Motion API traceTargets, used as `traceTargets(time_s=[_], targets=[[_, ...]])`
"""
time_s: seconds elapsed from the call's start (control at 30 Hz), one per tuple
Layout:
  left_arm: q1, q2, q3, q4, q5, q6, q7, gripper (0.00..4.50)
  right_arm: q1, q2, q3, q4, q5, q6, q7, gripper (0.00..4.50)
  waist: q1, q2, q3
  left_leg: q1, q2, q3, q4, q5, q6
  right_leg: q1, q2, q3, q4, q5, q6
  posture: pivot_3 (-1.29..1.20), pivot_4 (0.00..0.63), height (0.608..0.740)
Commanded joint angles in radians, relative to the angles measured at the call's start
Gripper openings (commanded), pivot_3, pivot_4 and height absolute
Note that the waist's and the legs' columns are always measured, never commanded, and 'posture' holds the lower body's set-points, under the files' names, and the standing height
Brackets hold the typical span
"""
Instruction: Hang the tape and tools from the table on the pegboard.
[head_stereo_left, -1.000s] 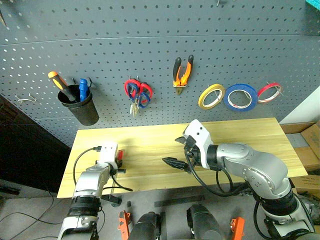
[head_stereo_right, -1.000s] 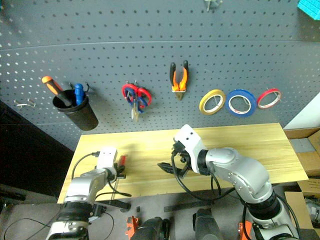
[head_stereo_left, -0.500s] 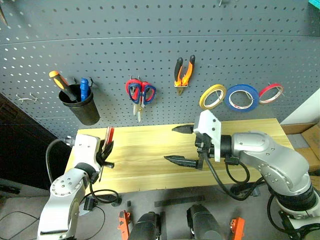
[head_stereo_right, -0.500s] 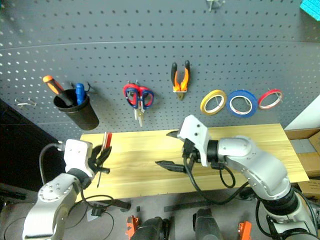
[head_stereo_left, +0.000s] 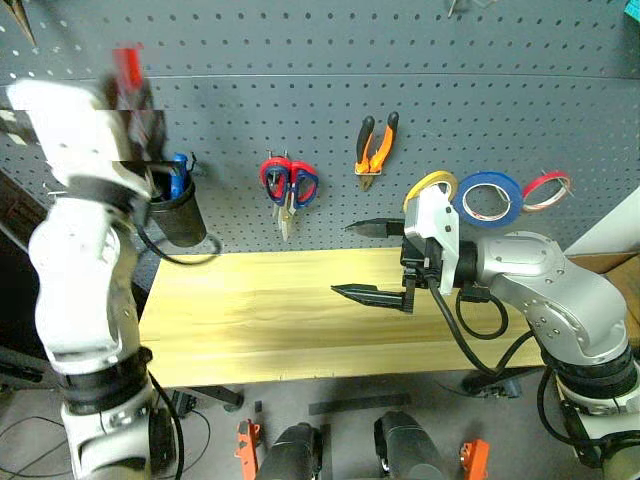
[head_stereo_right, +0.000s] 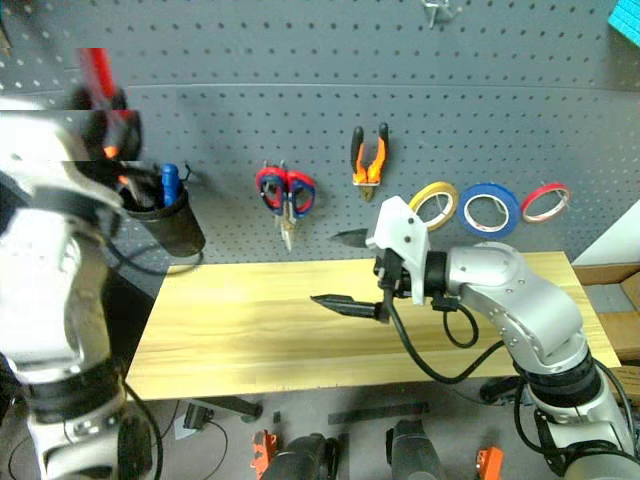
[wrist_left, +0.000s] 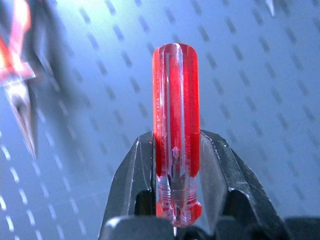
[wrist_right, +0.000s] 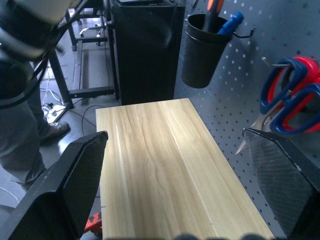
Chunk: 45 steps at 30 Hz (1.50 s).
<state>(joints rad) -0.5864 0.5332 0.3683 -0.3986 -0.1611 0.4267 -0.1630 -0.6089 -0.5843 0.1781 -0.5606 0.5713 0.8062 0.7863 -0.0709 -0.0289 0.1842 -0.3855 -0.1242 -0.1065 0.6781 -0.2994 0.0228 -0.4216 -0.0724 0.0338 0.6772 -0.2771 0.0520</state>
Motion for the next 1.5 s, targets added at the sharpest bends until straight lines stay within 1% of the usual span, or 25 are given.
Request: traceTargets(time_s=[0.03, 0.17, 0.3, 0.4, 0.47, 0.6, 0.73, 0.77, 0.83, 0.87, 0.97, 1.07, 1.13, 1.17, 1.23, 1.3, 1.4, 1.5], targets=[[-0.046, 0.021, 0.028, 0.057, -0.01, -0.039, 0.001, 0.84, -0.005, -0.005, -0.016, -0.022, 0.004, -0.015, 0.001, 4.5, -0.004, 0.0, 0.0, 0.0, 0.0, 0.0, 0.0, 0.0, 0.0, 0.0, 0.0, 0.0, 0.0, 0.0, 0.0, -0.15, 0.134, 0.74], [-0.045, 0.014, 0.032, 0.177, 0.001, -0.106, 0.008, 0.84, -0.009, 0.006, -0.014, -0.028, 0.009, -0.006, -0.012, 4.5, -0.012, 0.0, 0.0, -0.001, 0.0, -0.001, 0.0, 0.0, 0.0, -0.001, 0.0, -0.001, 0.0, 0.0, 0.0, -0.17, 0.138, 0.74], [-0.014, -0.034, 0.01, 0.309, 0.023, -0.199, 0.038, 0.84, -0.016, 0.01, -0.011, -0.025, 0.008, -0.005, -0.015, 4.5, -0.014, 0.0, 0.0, -0.001, 0.0, -0.001, 0.002, 0.0, 0.0, -0.001, 0.0, -0.001, 0.001, 0.0, 0.0, -0.19, 0.138, 0.74], [0.0, -0.065, 0.006, 0.332, 0.023, -0.226, 0.057, 0.84, -0.019, 0.008, -0.016, -0.026, 0.008, 0.0, -0.02, 4.5, -0.015, -0.001, -0.001, -0.001, 0.0, -0.001, 0.002, 0.0, 0.0, -0.001, 0.0, -0.001, 0.002, 0.0, 0.0, -0.2, 0.136, 0.74], [0.019, -0.083, 0.024, 0.309, 0.006, -0.242, 0.066, 1.56, -0.016, 0.004, -0.021, -0.029, 0.009, 0.003, -0.023, 4.5, -0.017, -0.002, -0.002, -0.001, 0.0, -0.001, 0.003, 0.0, 0.0, -0.001, 0.0, -0.001, 0.002, 0.0, 0.0, -0.2, 0.136, 0.74], [0.059, -0.103, 0.054, 0.248, 0.0, -0.253, 0.11, 2.82, -0.005, -0.007, -0.027, -0.031, 0.008, 0.002, -0.026, 4.5, -0.022, -0.003, -0.003, -0.001, 0.0, -0.001, 0.002, 0.0, 0.0, -0.001, 0.0, -0.001, 0.002, 0.0, 0.0, -0.2, 0.126, 0.74], [0.06, -0.111, 0.066, 0.18, -0.01, -0.239, 0.143, 4.29, 0.001, -0.01, -0.041, -0.029, 0.014, -0.005, -0.026, 4.5, -0.022, -0.006, -0.007, -0.001, 0.0, -0.001, 0.003, 0.0, 0.0, -0.001, 0.0, -0.001, 0.002, 0.0, 0.0, -0.19, 0.117, 0.74], [0.057, -0.105, 0.056, 0.153, -0.011, -0.229, 0.137, 4.46, 0.002, -0.01, -0.052, -0.028, 0.021, -0.004, -0.027, 4.5, -0.022, -0.008, -0.009, -0.001, 0.0, -0.001, 0.003, 0.0, 0.0, -0.001, 0.0, -0.001, 0.003, 0.0, 0.0, -0.18, 0.116, 0.74], [0.062, -0.092, 0.016, 0.082, -0.023, -0.202, 0.095, 4.46, 0.006, -0.007, -0.088, -0.028, 0.049, 0.008, -0.033, 4.5, -0.02, -0.011, -0.013, -0.001, 0.0, -0.001, 0.003, 0.0, 0.0, -0.001, 0.0, -0.001, 0.003, 0.0, 0.0, -0.17, 0.112, 0.74], [0.086, -0.086, -0.028, 0.025, -0.051, -0.168, 0.043, 4.46, 0.013, -0.012, -0.108, -0.028, 0.064, 0.016, -0.033, 4.5, -0.019, -0.012, -0.014, -0.001, 0.0, 0.0, 0.003, 0.0, 0.0, -0.001, 0.0, -0.001, 0.003, 0.0, 0.0, -0.16, 0.109, 0.74], [0.145, -0.075, -0.096, -0.077, -0.104, -0.099, -0.038, 4.46, 0.034, -0.027, -0.14, -0.029, 0.086, 0.026, -0.034, 4.5, -0.017, -0.01, -0.025, -0.001, 0.0, -0.001, 0.003, 0.0, 0.0, 0.0, 0.0, -0.001, 0.002, 0.0, 0.0, -0.16, 0.106, 0.74], [0.266, -0.072, -0.138, -0.173, -0.189, 0.032, -0.092, 4.46, 0.085, -0.053, -0.162, -0.043, 0.09, 0.031, -0.04, 4.5, -0.016, -0.007, -0.037, 0.0, 0.0, -0.001, 0.002, 0.0, 0.0, 0.0, 0.0, -0.001, 0.002, 0.0, 0.0, -0.15, 0.099, 0.74], [0.335, -0.061, -0.163, -0.207, -0.179, 0.088, -0.096, 4.46, 0.111, -0.058, -0.17, -0.052, 0.095, 0.034, -0.053, 4.5, -0.018, -0.006, -0.039, 0.0, 0.001, 0.0, 0.002, 0.0, 0.0, 0.0, 0.0, 0.0, 0.003, 0.0, 0.0, -0.15, 0.098, 0.74], [0.372, -0.068, -0.163, -0.224, -0.172, 0.071, -0.1, 4.46, 0.126, -0.058, -0.171, -0.058, 0.097, 0.037, -0.062, 4.5, -0.018, -0.005, -0.039, 0.003, 0.001, 0.001, 0.002, 0.0, 0.0, 0.0, 0.001, 0.002, 0.004, 0.0, 0.0, -0.15, 0.098, 0.74], [0.478, -0.08, -0.178, -0.233, -0.098, 0.026, -0.072, 4.46, 0.193, -0.033, -0.165, -0.068, 0.075, 0.029, -0.113, 4.5, -0.018, -0.005, -0.045, 0.004, 0.003, 0.003, 0.002, 0.0, -0.001, 0.001, 0.002, 0.002, 0.004, 0.001, -0.002, -0.15, 0.087, 0.74], [0.556, -0.103, -0.178, -0.194, -0.053, 0.004, -0.039, 4.46, 0.283, 0.013, -0.148, -0.05, 0.016, -0.02, -0.18, 4.5, -0.012, -0.004, -0.056, 0.006, 0.007, 0.005, 0.002, 0.0, -0.002, 0.002, 0.005, 0.002, 0.003, 0.002, -0.003, -0.15, 0.076, 0.74], [0.608, -0.126, -0.167, -0.108, -0.033, -0.046, -0.042, 4.46, 0.381, 0.091, -0.118, 0.041, -0.123, -0.159, -0.282, 4.5, -0.007, -0.002, -0.069, 0.006, 0.009, 0.006, 0.002, 0.0, -0.002, 0.002, 0.008, 0.003, 0.003, 0.003, -0.004, -0.16, 0.058, 0.74], [0.636, -0.156, -0.16, -0.017, -0.011, -0.1, -0.029, 4.46, 0.46, 0.158, -0.092, 0.148, -0.236, -0.32, -0.331, 4.5, -0.003, 0.002, -0.083, 0.007, 0.01, 0.008, 0.002, 0.001, -0.003, 0.004, 0.009, 0.004, 0.003, 0.005, -0.005, -0.17, 0.041, 0.74]])
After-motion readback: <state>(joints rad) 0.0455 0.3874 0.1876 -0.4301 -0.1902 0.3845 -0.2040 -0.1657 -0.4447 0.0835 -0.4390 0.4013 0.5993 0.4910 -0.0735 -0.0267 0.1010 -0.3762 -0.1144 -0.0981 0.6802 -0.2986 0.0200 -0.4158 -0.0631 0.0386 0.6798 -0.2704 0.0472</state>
